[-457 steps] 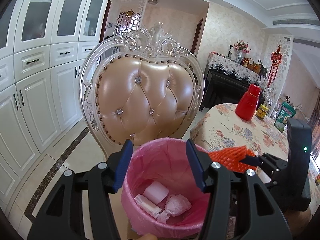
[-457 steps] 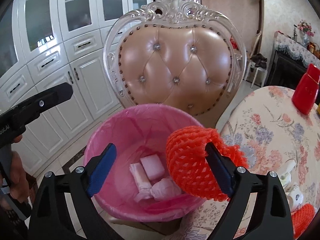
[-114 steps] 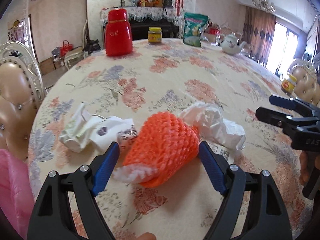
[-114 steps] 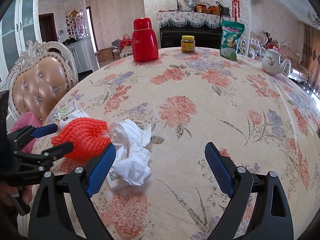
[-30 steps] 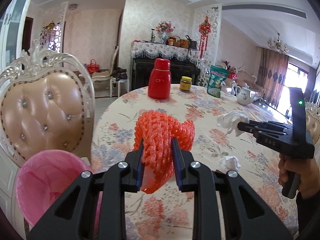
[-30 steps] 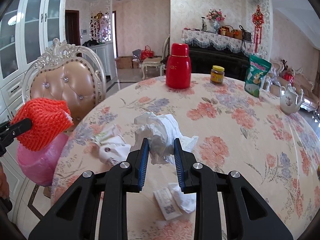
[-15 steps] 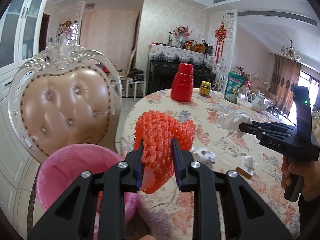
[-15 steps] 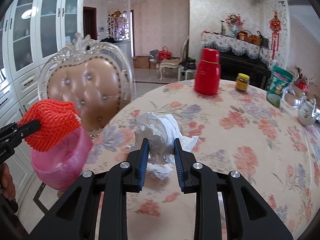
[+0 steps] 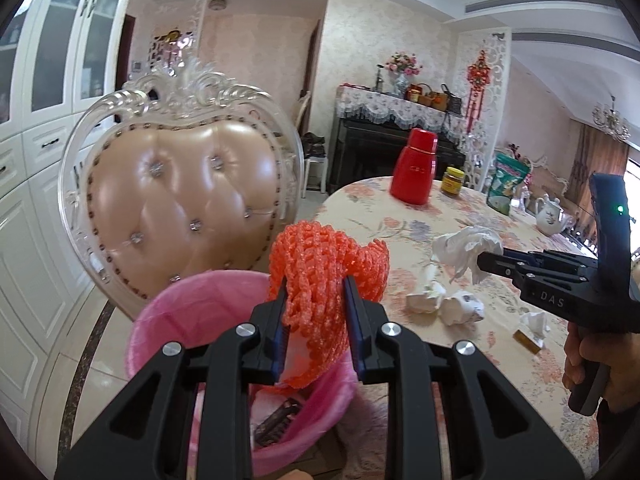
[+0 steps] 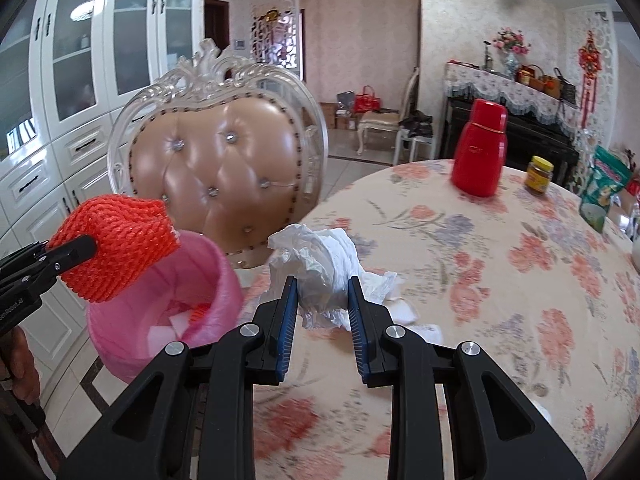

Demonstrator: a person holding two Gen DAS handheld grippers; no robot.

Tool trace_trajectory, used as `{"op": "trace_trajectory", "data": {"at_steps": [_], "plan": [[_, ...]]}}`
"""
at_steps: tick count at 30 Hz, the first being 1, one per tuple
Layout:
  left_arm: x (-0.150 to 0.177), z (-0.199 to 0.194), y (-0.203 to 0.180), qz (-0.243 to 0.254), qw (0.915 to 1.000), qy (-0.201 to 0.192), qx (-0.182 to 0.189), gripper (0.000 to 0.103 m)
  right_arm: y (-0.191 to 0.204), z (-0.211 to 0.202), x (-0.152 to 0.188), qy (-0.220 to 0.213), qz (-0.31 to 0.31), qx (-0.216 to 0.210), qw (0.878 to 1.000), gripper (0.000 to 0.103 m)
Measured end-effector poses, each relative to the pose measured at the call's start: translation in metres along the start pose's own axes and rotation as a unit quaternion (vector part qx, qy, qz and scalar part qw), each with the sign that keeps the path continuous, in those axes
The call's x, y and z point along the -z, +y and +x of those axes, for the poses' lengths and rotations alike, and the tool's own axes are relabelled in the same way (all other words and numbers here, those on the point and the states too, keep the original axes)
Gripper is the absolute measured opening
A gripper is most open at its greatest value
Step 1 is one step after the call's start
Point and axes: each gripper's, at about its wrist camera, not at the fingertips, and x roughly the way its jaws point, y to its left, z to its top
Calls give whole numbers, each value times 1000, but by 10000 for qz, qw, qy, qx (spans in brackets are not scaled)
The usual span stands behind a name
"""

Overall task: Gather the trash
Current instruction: 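Carry the orange net and white tissue over the pink bin, then open both tools to drop the net and tissue into the bin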

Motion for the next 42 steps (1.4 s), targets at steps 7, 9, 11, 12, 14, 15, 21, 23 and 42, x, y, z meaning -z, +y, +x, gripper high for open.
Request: {"op": "trace_trajectory", "data": {"at_steps": [7,9,11,12,14,15,21,23,42], "plan": [[3,0,34,-145,9996,27,-230,25,35,21,-8,88,-136,-241,9996,25],[4,-1,41,-184,9994,33,-284,25,42,25,-10,104,-171,-296,9994,25],[5,-2,46,-221,9992,39,-317,25,50,29,-11,117,-208,-355,9991,25],[4,-2,48,-232,9992,43,-335,25,56,33,-12,136,-224,-399,9989,25],[5,-2,53,-273,9989,53,-366,25,62,37,-13,162,-251,-453,9985,25],[5,-2,55,-282,9989,54,-380,25,66,40,-13,174,-265,-488,9983,25],[5,-1,66,-323,9985,67,-436,25,80,50,-15,237,-308,-604,9974,25],[5,-1,69,-344,9984,68,-452,25,85,54,-15,260,-318,-645,9971,25],[9,-4,91,-579,9963,103,-632,25,140,79,-20,433,-590,-1073,9915,26]]}}
